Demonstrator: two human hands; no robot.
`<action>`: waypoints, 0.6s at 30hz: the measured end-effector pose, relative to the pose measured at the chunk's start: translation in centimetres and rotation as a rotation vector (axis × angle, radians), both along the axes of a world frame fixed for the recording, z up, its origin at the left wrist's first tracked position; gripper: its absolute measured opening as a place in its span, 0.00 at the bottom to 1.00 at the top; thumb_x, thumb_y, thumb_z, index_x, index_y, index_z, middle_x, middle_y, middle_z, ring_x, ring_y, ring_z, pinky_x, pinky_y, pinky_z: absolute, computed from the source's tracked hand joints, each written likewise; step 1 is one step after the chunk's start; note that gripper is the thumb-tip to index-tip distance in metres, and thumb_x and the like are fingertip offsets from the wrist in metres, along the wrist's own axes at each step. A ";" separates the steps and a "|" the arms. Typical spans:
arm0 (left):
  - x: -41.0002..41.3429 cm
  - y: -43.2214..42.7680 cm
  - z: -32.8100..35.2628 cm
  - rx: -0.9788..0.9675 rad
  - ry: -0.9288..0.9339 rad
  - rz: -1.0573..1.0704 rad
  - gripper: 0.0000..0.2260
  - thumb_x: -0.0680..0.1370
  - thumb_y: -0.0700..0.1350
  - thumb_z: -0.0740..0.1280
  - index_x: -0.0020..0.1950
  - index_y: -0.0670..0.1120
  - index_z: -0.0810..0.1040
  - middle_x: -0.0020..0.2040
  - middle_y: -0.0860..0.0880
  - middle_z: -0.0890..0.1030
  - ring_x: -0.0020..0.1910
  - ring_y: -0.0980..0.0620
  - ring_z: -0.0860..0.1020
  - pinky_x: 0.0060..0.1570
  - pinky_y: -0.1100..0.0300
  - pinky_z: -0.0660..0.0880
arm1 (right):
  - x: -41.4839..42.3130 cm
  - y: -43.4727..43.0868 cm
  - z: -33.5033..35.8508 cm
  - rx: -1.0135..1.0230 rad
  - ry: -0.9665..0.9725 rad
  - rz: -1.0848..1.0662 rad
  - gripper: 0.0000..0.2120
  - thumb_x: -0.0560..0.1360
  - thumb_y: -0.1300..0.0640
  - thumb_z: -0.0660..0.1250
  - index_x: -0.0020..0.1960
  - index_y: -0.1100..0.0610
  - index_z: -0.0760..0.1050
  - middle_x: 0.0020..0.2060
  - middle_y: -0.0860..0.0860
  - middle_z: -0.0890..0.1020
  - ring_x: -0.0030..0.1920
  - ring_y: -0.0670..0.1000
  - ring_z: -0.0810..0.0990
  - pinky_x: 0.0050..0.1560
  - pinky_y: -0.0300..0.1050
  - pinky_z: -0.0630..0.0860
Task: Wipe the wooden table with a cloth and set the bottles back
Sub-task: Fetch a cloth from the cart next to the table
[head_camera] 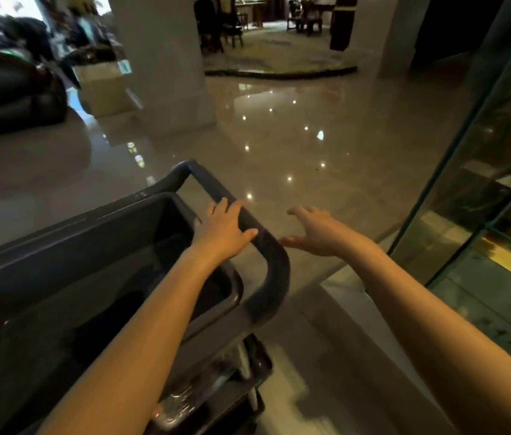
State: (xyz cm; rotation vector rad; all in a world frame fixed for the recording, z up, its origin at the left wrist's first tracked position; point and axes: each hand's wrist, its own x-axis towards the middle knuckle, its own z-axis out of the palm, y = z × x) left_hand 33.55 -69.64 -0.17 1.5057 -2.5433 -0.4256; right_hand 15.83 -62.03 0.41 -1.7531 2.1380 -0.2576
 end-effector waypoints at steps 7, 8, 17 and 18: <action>11.6 -1.5 -0.9 0.026 -0.006 0.178 0.34 0.76 0.59 0.62 0.75 0.54 0.48 0.78 0.44 0.48 0.76 0.40 0.46 0.71 0.36 0.50 | 10.1 -3.5 0.4 -0.135 -0.031 0.195 0.33 0.72 0.40 0.65 0.71 0.53 0.61 0.69 0.54 0.67 0.69 0.57 0.62 0.65 0.54 0.66; 13.2 -1.5 -1.2 0.036 -0.006 0.205 0.34 0.76 0.59 0.62 0.75 0.54 0.48 0.78 0.44 0.48 0.76 0.40 0.46 0.71 0.37 0.49 | 11.4 -3.9 0.3 -0.131 -0.034 0.224 0.33 0.73 0.40 0.65 0.72 0.53 0.61 0.69 0.54 0.66 0.70 0.57 0.62 0.66 0.54 0.65; 24.5 0.2 -5.0 0.124 -0.091 0.404 0.34 0.76 0.61 0.60 0.76 0.54 0.46 0.78 0.44 0.47 0.76 0.41 0.45 0.71 0.38 0.50 | 21.5 -6.1 -3.2 -0.007 -0.015 0.383 0.33 0.74 0.42 0.64 0.73 0.55 0.58 0.72 0.56 0.64 0.72 0.58 0.60 0.69 0.56 0.64; 25.4 0.5 -5.5 0.135 -0.092 0.419 0.34 0.76 0.60 0.60 0.76 0.54 0.46 0.78 0.44 0.47 0.76 0.41 0.45 0.71 0.38 0.50 | 22.3 -6.3 -3.7 0.009 -0.022 0.400 0.34 0.74 0.42 0.64 0.73 0.55 0.58 0.72 0.56 0.64 0.72 0.58 0.60 0.69 0.56 0.64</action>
